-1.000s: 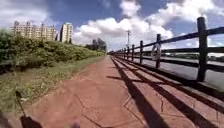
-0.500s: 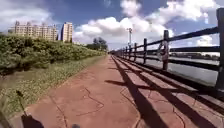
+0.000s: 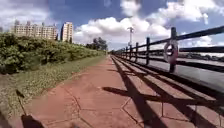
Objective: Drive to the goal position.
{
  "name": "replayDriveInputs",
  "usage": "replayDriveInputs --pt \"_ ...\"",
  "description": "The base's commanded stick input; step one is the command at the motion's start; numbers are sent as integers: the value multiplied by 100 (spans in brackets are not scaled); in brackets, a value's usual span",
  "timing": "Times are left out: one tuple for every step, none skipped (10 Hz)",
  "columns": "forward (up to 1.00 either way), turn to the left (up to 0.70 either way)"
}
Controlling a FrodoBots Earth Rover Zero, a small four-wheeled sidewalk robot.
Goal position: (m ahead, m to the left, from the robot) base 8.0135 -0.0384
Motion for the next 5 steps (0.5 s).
replayDriveInputs --pt "85 0" --pt "85 0" --pt "85 0" --pt "85 0" --pt "85 0"
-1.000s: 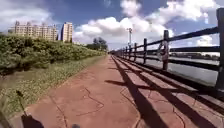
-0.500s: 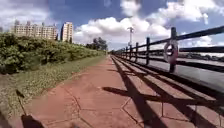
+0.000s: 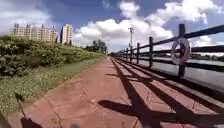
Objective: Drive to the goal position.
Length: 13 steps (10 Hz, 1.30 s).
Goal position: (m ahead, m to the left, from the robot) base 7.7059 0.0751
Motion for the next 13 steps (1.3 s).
replayDriveInputs --pt "85 0" --pt "85 0" --pt "85 0" --pt "85 0" --pt "85 0" --pt "85 0" --pt "85 0" --pt "85 0" --pt "85 0" --pt "85 0" --pt "85 0" --pt "85 0" --pt "85 0"
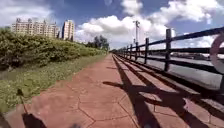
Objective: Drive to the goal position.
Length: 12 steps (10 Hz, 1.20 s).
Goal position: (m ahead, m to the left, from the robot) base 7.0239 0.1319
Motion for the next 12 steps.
replayDriveInputs --pt "85 0" --pt "85 0" --pt "85 0" --pt "85 0" --pt "85 0" --pt "85 0" --pt "85 0" --pt "85 0" --pt "85 0" --pt "85 0" --pt "85 0" --pt "85 0"
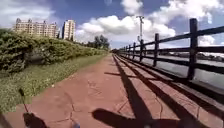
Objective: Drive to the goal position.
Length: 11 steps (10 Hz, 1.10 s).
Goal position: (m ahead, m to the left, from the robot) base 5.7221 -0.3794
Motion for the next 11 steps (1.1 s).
replayDriveInputs --pt "85 0" --pt "85 0" --pt "85 0" --pt "85 0" --pt "85 0" --pt "85 0" --pt "85 0" --pt "85 0" --pt "85 0" --pt "85 0" --pt "85 0"
